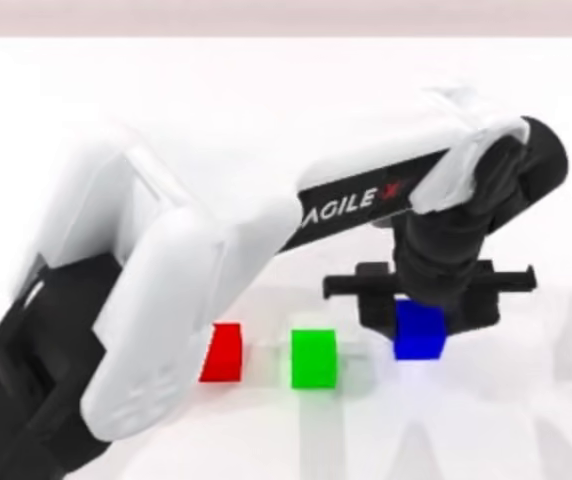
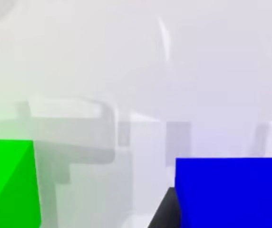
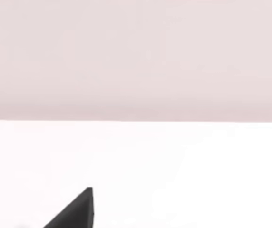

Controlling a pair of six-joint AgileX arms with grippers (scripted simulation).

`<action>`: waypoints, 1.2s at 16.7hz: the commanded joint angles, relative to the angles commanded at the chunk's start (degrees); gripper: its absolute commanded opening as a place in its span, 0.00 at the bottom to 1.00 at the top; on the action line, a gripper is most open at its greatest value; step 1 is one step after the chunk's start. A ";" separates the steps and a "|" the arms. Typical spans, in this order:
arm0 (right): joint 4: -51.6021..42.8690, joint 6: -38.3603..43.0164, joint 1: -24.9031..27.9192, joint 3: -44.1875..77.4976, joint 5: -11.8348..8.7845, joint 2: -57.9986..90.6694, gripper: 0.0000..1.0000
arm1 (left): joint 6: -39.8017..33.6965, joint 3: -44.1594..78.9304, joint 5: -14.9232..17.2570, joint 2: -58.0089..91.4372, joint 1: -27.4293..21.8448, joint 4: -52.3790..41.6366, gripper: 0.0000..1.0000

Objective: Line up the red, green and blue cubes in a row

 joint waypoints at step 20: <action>0.00 0.00 0.00 0.00 0.00 0.00 1.00 | -0.09 -2.53 0.01 0.15 -0.11 2.56 1.00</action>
